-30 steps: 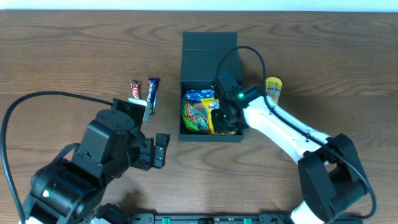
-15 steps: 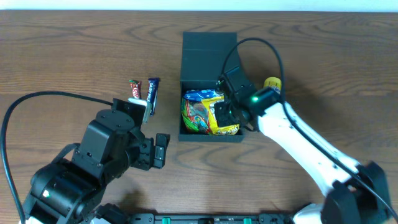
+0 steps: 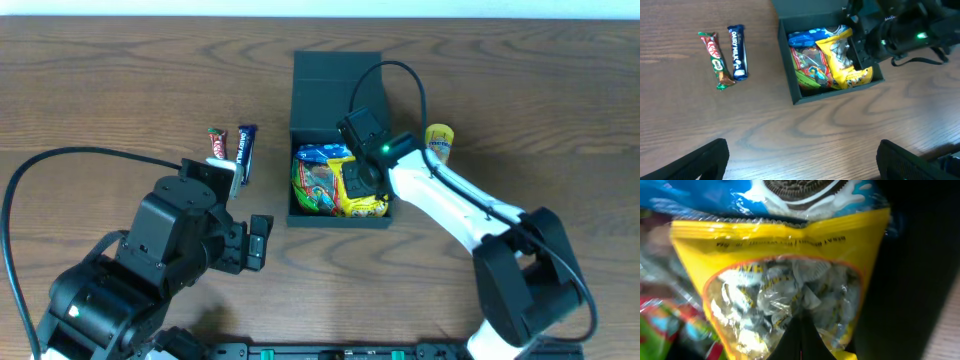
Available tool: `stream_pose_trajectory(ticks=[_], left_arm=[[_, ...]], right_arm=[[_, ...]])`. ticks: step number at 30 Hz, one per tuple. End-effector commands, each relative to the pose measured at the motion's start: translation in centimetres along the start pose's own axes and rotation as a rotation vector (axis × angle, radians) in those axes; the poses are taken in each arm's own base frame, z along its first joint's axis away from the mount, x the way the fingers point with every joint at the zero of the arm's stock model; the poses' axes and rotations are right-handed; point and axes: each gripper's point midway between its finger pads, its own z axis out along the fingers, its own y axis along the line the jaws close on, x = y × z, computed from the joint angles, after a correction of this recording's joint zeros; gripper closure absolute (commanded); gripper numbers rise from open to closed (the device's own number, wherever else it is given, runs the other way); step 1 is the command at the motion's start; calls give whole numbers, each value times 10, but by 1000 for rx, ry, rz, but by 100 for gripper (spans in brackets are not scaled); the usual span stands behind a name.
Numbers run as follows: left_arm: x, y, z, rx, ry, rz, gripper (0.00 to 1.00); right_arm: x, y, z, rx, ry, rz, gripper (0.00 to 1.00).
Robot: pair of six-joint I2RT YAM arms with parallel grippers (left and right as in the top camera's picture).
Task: Pack container
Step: 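Move the right gripper to the yellow Mentos tube and grasp it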
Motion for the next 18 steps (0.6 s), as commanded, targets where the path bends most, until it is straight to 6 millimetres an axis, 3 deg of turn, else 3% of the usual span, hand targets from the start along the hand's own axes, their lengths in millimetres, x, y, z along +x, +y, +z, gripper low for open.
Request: stream_pose_trajectory(ticks=[1,5,8,11,13,15,18], left_arm=[[-3,2,-3,-9,-11,13,5],[-2,2,-3,-9,-11,13,5],[-2,2,-3,-10,-7,13,5],[-2,2,-3,-10,-7,12,5],[-1,2,-3,-11,-5,12,5],[-1,2,-3,-11,-4,12,5],[-1,2,-3,-11,-4,12,5]], right_arm=[[2,-16,19,67,30,21,99],[-2,-13,14,50,17,33,99],[-19,-5,-22,-8,-53,42,99],[-42,-2,-77,-60,-189,54,99],[-56,-14,-118,-44,-315,86,99],[-64,-41,-148,16,-408,146,99],[-62,-82,-153,78,-402,238,90]])
